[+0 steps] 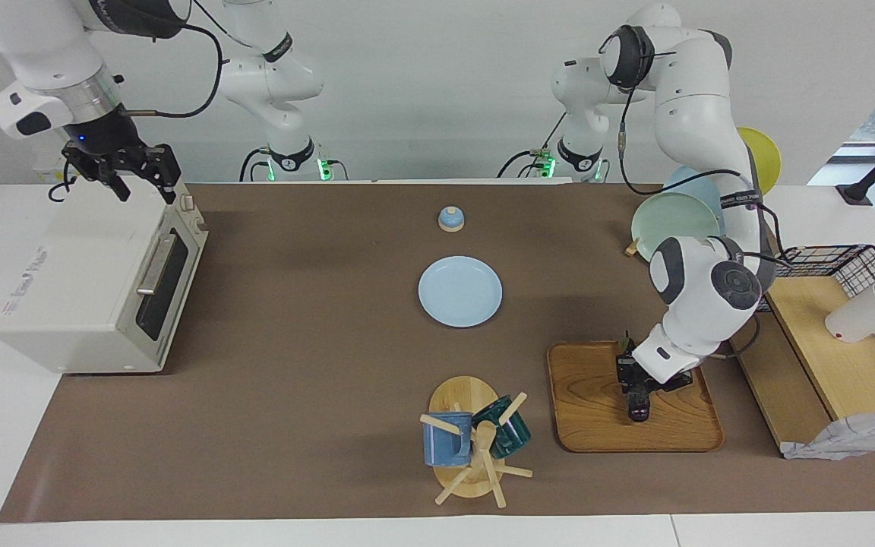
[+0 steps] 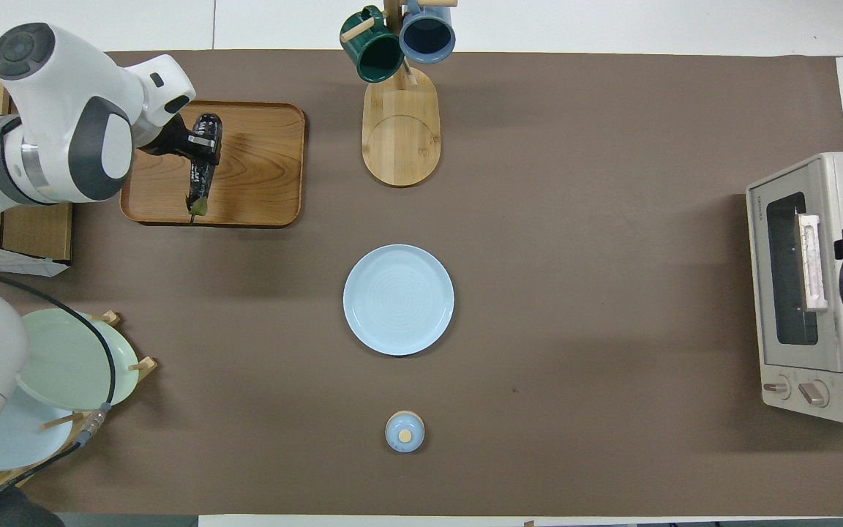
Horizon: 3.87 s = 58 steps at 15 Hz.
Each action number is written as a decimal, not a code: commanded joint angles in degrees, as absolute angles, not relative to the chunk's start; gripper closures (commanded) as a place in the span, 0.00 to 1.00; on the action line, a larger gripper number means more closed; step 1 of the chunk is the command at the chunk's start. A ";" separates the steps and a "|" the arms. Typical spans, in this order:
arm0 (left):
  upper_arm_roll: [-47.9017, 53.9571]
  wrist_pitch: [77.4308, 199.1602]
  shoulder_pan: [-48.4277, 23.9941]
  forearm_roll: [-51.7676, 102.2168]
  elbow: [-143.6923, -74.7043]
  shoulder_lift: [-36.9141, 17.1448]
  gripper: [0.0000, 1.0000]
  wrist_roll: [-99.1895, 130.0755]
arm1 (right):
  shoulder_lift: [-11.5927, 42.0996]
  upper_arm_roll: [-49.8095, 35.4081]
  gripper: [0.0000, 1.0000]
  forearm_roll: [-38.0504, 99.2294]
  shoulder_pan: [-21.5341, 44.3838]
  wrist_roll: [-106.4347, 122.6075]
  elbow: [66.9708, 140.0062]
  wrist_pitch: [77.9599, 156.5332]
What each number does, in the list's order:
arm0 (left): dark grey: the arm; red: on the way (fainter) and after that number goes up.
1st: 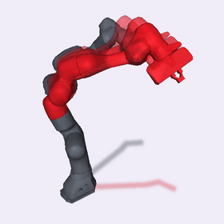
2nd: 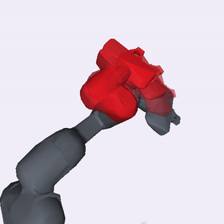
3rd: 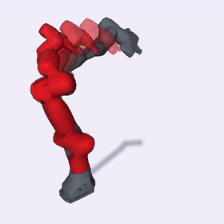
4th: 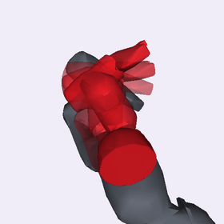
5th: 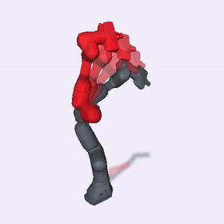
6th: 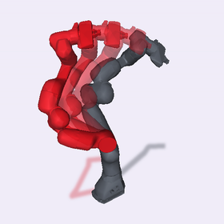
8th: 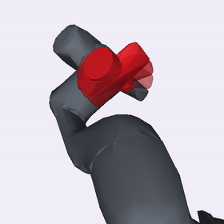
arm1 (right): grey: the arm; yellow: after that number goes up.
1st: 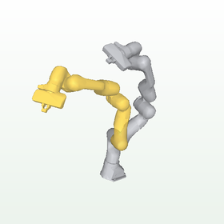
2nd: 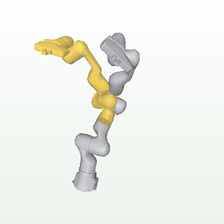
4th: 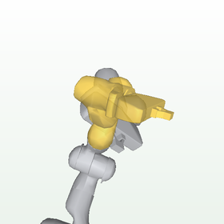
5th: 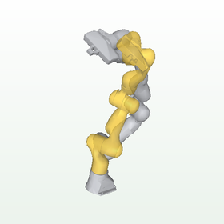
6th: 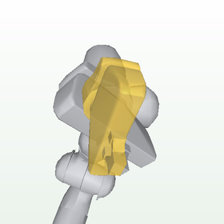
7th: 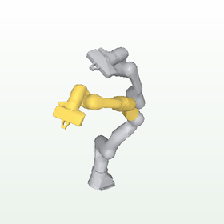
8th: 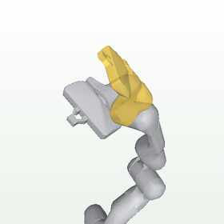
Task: Put eggplant into oven
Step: 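Reach the left gripper to the eggplant on the wooden tray and grasp it, then carry the eggplant to the blue plate while the right gripper reaches the oven, then release the eggplant on the plate while the right gripper opens the oven door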
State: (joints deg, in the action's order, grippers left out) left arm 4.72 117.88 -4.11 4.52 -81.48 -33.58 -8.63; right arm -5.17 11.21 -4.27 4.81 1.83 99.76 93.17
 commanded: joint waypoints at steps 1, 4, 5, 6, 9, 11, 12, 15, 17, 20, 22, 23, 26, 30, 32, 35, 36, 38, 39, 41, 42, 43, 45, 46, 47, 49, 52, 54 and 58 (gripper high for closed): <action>4.83 112.17 -4.92 5.71 -84.28 -25.78 1.00 -2.14 | -7.38 10.90 1.00 -6.68 4.22 3.43 106.59 98.33; 4.92 107.51 -9.04 7.11 -87.53 -20.76 1.00 4.38 | -6.86 10.90 1.00 -10.28 4.04 3.52 108.63 100.80; 5.10 104.88 -10.97 7.99 -87.71 -20.31 1.00 4.57 | -6.25 10.90 1.00 -10.46 4.04 3.52 109.42 101.85; 5.01 103.29 -13.60 8.87 -87.71 -20.04 1.00 5.44 | -5.28 10.90 1.00 -10.63 4.04 3.52 109.68 102.39; 5.10 103.26 -20.89 9.93 -91.30 -17.68 1.00 13.69 | -3.61 10.99 1.00 -10.81 3.17 3.52 109.95 103.35; 5.01 106.76 -26.87 9.93 -99.71 -13.82 1.00 19.48 | -3.17 10.90 1.00 -11.34 1.33 5.26 111.70 106.42; 5.01 111.49 -29.16 9.93 -104.37 -12.15 1.00 21.43 | -3.08 10.90 1.00 -11.34 0.71 5.80 112.84 108.00; 5.01 127.22 -34.17 9.93 -118.44 -7.57 1.00 24.86 | -2.99 10.90 1.00 -11.34 0.44 5.71 113.91 109.07; 5.01 129.46 -35.32 9.93 -119.79 -7.99 1.00 25.75 | -2.64 10.90 1.00 -11.34 0.53 5.71 113.99 109.25; 5.01 131.56 -35.51 9.93 -119.79 -9.31 1.00 25.75 | -2.46 10.81 1.00 -11.25 0.53 5.80 116.97 113.28; 5.01 133.32 -35.16 9.93 -119.18 -10.63 1.00 25.66 | -2.37 10.81 1.00 -10.81 0.53 5.71 118.47 114.17; 5.01 134.81 -35.33 9.93 -118.92 -11.85 1.00 25.84 | -2.29 10.81 1.00 -10.46 0.61 5.71 118.74 114.87; 4.92 137.46 -35.94 9.93 -117.87 -14.41 1.00 27.16 | -1.24 10.72 1.00 -10.37 1.75 5.54 119.71 117.68; 4.92 137.37 -35.69 9.93 -117.60 -14.50 1.00 26.55 | 2.54 10.64 1.00 -5.11 4.74 5.01 119.71 123.38; 4.75 136.50 -35.34 9.49 -116.99 -14.33 0.00 26.37 | 4.04 10.63 1.00 -3.96 6.41 4.31 119.88 126.03; 4.22 129.58 -33.06 9.32 -113.22 -12.92 0.00 24.27 | 4.65 10.63 1.00 -3.96 8.35 1.32 120.49 127.35; 4.31 125.64 -31.13 9.32 -110.51 -12.83 0.00 22.87 | 5.09 10.63 1.00 -3.96 8.26 1.41 121.54 129.62; 4.31 117.20 -26.92 9.32 -103.83 -12.83 0.00 19.79 | 6.67 10.64 1.00 -3.87 8.26 1.23 122.17 131.39; 4.31 113.77 -24.55 9.32 -100.84 -12.83 0.00 18.04 | 7.81 10.63 1.00 -3.61 8.26 1.23 122.17 132.88; 4.22 111.62 -19.98 9.32 -97.83 -12.75 0.00 13.03 | 10.54 10.63 1.00 -1.51 8.26 1.32 122.08 134.99; 4.22 111.36 -18.12 9.32 -96.69 -12.74 0.00 11.70 | 11.59 10.63 1.00 0.25 8.26 1.32 122.08 135.35; 4.22 110.40 -16.28 9.14 -95.37 -12.74 0.00 11.34 | 12.04 10.55 1.00 1.83 8.61 1.23 121.99 135.87; 4.13 109.51 -12.32 8.97 -94.57 -11.79 0.00 7.85 | 12.74 10.55 1.00 2.46 10.54 0.97 121.64 136.05; 4.13 109.25 -9.96 8.53 -94.57 -11.26 0.00 4.08 | 12.74 10.55 1.00 2.72 12.11 -0.60 121.03 135.88; 4.13 108.46 -8.19 8.26 -94.48 -10.81 0.00 1.61 | 13.18 10.55 1.00 2.90 13.43 -2.44 119.63 135.10; 4.13 106.80 -6.42 6.25 -94.31 -9.33 0.00 0.79 | 13.53 10.46 1.00 2.90 15.89 -3.77 117.52 134.30; 4.13 103.28 -4.75 1.85 -94.31 -5.99 0.00 0.79 | 14.32 10.46 1.00 3.25 24.40 -13.65 111.56 130.79; 2.91 99.77 -4.66 -0.08 -94.22 -3.70 0.00 0.79 | 15.90 10.46 0.87 2.37 31.43 -17.92 106.46 129.65; 2.46 92.83 -4.22 -0.26 -94.39 1.22 0.00 1.14 | 31.51 10.46 0.68 2.64 41.99 -36.77 80.03 116.74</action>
